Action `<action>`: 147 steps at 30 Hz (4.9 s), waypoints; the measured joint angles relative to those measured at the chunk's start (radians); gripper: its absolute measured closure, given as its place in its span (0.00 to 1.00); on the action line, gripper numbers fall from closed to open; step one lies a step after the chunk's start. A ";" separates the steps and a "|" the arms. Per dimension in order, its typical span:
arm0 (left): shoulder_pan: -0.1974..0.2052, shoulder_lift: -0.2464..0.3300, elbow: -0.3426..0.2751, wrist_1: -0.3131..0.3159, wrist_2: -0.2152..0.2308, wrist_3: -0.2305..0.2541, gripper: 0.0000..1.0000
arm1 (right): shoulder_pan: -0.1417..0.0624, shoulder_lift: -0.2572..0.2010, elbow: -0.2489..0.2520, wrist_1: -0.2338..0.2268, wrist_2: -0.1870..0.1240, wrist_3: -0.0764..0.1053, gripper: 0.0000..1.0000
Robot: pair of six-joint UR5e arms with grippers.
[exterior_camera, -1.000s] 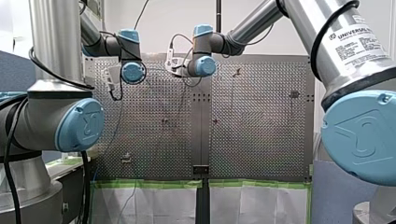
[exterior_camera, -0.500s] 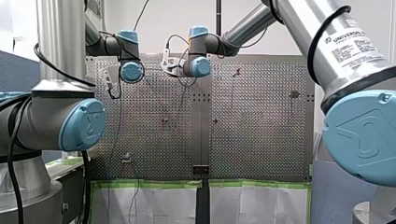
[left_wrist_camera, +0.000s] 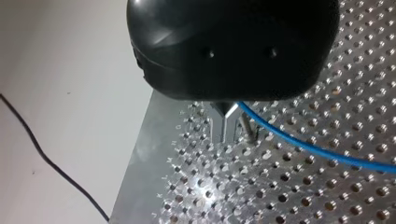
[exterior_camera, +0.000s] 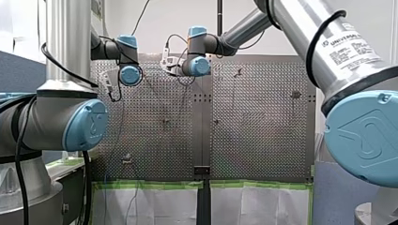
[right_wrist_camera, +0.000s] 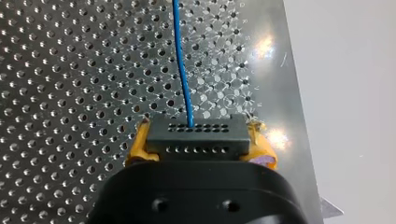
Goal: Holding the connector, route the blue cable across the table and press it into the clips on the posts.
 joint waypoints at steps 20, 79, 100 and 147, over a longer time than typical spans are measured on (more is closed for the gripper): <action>0.103 -0.073 0.030 0.108 0.189 -0.115 1.00 | -0.035 0.025 -0.053 0.012 0.001 0.006 1.00; 0.086 0.126 -0.092 -0.232 0.304 -0.191 0.01 | -0.031 0.025 -0.061 0.076 0.061 -0.025 1.00; 0.006 0.219 -0.102 -0.398 0.376 -0.049 0.01 | -0.036 0.025 -0.062 0.092 0.080 -0.025 1.00; -0.073 -0.065 0.196 -0.242 0.305 -0.011 0.01 | -0.039 0.025 -0.063 0.092 0.082 -0.026 1.00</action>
